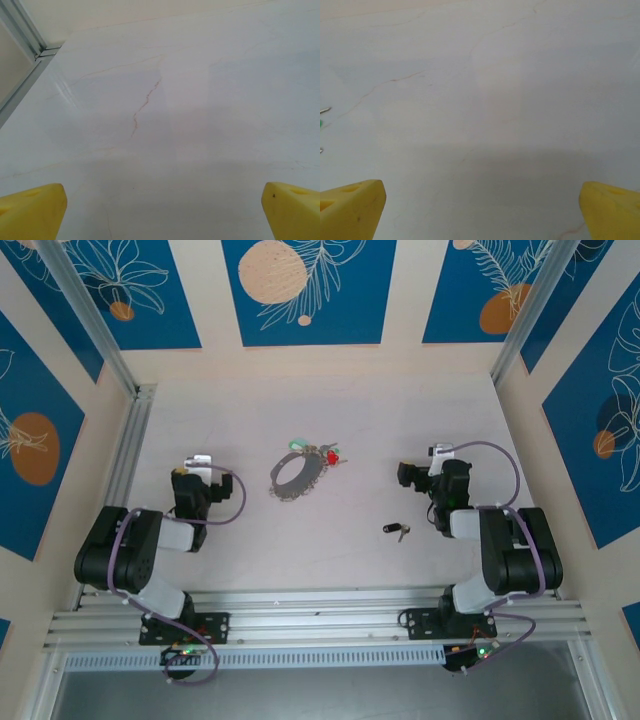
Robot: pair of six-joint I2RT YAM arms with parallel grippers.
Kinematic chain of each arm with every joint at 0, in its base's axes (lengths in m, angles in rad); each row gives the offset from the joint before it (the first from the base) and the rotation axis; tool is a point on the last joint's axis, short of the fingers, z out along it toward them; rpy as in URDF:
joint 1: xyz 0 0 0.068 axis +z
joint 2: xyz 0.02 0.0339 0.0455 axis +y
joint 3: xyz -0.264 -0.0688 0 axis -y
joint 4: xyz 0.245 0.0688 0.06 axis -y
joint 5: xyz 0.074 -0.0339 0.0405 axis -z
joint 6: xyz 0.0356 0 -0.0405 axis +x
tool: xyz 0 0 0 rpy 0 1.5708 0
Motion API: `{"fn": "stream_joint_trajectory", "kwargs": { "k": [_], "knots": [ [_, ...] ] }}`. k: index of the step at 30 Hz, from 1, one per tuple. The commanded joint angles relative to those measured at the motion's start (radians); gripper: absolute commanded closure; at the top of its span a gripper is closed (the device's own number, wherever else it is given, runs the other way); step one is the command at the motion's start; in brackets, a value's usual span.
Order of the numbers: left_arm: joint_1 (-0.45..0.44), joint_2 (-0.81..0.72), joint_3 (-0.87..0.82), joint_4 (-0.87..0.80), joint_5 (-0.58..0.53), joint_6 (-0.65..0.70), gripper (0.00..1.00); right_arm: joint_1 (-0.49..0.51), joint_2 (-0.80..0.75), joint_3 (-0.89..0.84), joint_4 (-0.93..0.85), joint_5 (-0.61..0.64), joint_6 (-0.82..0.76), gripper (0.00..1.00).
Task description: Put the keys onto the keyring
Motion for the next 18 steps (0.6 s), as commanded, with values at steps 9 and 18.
{"fn": "stream_joint_trajectory", "kwargs": {
  "k": [9, 18],
  "knots": [
    [-0.171, -0.337, 0.439, -0.985, -0.094, -0.228, 0.00, 0.210, -0.309, 0.272, -0.642, 0.033, 0.101, 0.01],
    [-0.181, -0.092, 0.761, -1.227, 0.602, -0.422, 0.00, 0.335, -0.168, 0.425, -0.794, -0.375, 0.042, 0.01]
  ]
}}
